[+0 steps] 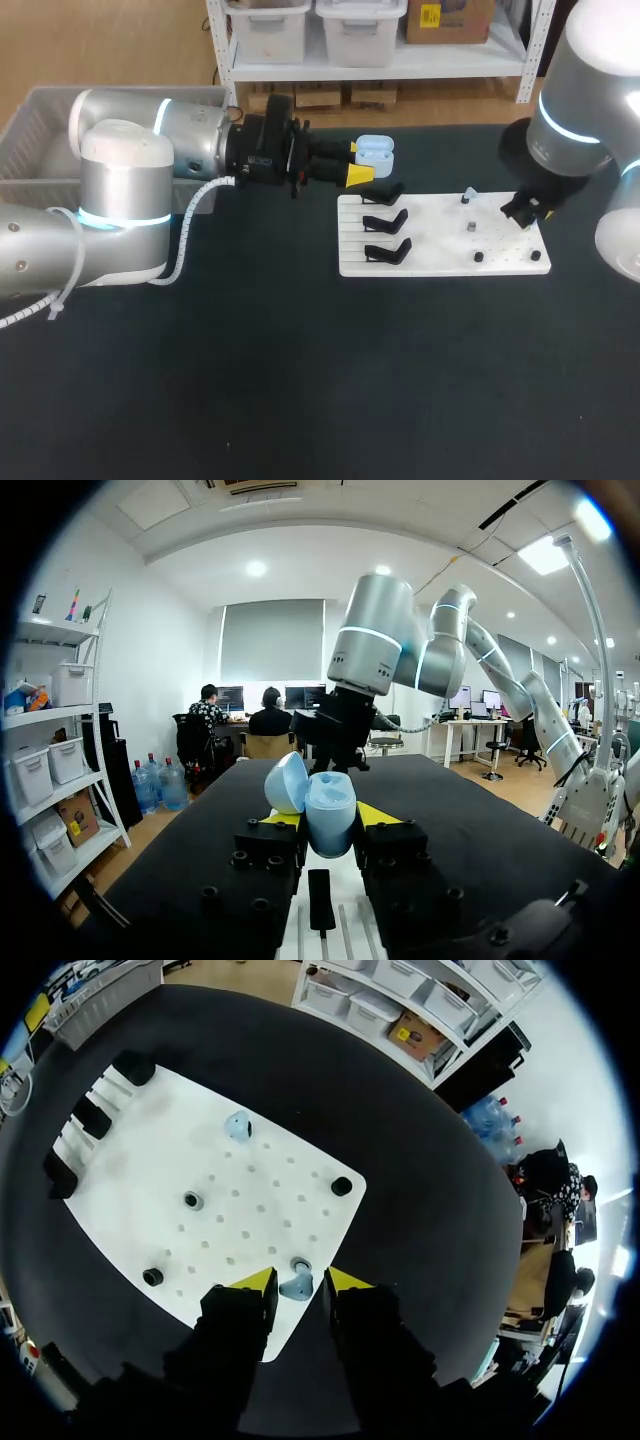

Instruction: Pick up each earbud case from the left stands, insert the matching earbuds, close the lid, and place the case in the box.

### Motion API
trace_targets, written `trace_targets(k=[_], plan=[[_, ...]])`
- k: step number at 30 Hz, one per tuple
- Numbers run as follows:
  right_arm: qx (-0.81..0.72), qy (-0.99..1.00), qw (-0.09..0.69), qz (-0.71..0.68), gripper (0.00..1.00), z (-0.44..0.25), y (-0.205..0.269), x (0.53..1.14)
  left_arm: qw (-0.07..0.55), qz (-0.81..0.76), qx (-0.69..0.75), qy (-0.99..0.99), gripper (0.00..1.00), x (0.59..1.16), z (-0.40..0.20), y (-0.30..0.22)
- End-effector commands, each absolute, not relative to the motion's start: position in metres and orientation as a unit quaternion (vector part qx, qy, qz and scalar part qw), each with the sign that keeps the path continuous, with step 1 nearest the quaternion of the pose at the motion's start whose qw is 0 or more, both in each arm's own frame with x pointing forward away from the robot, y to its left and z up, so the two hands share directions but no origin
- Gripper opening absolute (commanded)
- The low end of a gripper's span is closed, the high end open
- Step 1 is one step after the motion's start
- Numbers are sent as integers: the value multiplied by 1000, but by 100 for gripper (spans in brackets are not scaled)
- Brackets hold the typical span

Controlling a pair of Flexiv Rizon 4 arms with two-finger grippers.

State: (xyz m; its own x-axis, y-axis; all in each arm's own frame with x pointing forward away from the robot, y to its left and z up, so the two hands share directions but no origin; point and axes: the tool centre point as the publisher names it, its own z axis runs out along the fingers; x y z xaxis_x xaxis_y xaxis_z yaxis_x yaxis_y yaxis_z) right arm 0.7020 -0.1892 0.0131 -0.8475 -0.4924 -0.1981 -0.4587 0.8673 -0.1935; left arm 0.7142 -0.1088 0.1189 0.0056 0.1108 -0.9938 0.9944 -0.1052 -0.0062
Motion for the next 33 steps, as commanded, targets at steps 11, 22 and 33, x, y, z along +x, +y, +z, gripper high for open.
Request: trace_targets(k=[11,22,33], plan=[[-247,959,121,-72,27,10,-189,703,444,-497,552,500,0,714,119,-109],[-247,959,121,-73,0,10,-187,701,444,-497,552,500,0,714,119,-109],[-238,959,126,-90,0,58,-171,678,444,-497,552,500,0,714,119,-109]])
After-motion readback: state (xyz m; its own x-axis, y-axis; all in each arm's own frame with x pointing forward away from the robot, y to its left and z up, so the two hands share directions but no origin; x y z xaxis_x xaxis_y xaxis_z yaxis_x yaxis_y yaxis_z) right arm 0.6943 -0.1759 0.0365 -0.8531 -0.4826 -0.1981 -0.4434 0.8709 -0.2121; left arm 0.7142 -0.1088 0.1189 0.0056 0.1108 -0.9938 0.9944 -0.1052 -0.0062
